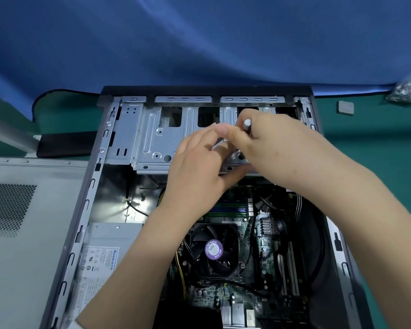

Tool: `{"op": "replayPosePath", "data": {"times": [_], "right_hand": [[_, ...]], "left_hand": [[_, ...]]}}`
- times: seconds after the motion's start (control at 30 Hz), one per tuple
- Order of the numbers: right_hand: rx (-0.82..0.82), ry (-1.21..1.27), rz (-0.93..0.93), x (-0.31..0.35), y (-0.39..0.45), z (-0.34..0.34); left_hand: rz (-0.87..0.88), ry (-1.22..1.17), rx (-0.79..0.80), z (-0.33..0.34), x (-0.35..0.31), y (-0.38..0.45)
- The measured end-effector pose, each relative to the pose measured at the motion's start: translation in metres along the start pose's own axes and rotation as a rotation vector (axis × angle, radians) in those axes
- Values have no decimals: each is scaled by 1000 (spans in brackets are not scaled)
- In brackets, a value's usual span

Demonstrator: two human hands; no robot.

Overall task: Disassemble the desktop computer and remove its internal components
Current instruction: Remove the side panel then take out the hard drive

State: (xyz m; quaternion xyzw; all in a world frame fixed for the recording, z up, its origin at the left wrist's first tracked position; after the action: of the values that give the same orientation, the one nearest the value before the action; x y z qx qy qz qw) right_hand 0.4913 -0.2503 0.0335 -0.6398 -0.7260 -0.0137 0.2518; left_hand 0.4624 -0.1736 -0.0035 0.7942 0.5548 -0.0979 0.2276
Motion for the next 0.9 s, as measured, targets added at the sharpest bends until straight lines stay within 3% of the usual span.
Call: {"op": "replayPosePath", "data": {"times": [0.27,0.63,0.9], "right_hand": [[-77,116,27,-12,0,-11],[-121,-88,55,-8,0,-18],[-149,-268,-124,10,-7,-21]], "left_hand": [[3,-10,32,5,2,1],[4,-4,-11,3,2,1],[-15,11,28,4,1,1]]}}
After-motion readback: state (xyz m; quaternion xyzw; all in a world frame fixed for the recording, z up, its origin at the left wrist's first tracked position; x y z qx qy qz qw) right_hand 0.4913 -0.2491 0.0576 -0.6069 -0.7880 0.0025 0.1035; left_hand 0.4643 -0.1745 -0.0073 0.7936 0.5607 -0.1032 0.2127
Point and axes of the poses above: each hand's wrist, its own y-axis towards the middle knuckle, its own z-axis out of the palm, x = y × z, the point moved 10 cm from there along y, towards the middle knuckle, and after that the axes turned 11 degrees about z, right-handed, at the moved point
